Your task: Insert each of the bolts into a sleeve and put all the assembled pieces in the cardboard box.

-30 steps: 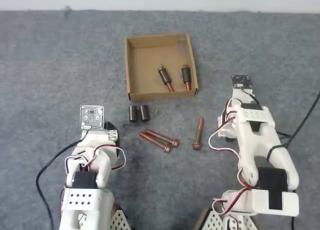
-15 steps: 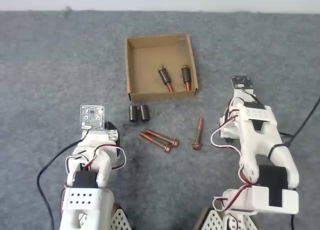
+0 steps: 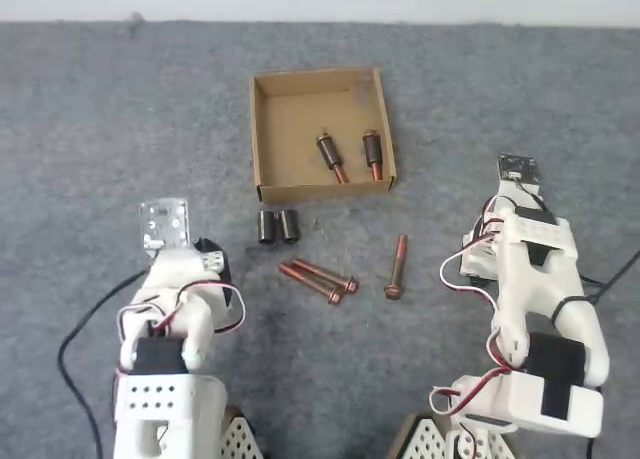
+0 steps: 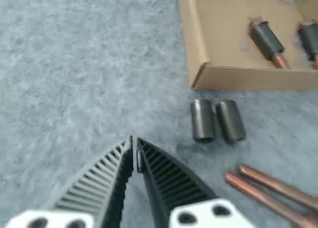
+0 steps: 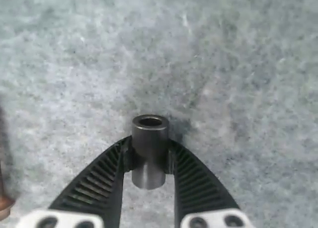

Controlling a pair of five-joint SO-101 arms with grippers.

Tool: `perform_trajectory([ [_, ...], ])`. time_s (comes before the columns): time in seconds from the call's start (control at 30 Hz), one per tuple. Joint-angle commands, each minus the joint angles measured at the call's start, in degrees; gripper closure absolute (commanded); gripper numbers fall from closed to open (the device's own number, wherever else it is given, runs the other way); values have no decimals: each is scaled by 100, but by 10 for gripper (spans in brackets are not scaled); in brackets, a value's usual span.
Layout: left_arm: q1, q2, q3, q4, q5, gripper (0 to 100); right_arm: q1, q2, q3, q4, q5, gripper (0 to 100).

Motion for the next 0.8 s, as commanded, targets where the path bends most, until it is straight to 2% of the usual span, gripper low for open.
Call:
perform_trajectory([
  [0.0, 343, 35, -1684, 1477, 105, 989, 101, -374, -185, -40, -79, 990],
  [0.17, 712, 44, -3029, 2391, 114, 989, 101, -365, -185, -40, -88, 990],
  [0.33, 1020, 123, -3705, 2734, 114, 989, 101, -365, -185, -40, -105, 990],
  [0.57, 1073, 1829, -4901, 2831, 123, 989, 101, -365, -185, -48, -123, 990],
  [0.7, 1697, 2620, -5393, 2866, 141, 988, 119, -365, -176, -145, -123, 990],
  [0.77, 2268, 2875, -5455, 2822, 466, 988, 242, -365, -193, -163, -220, 992],
])
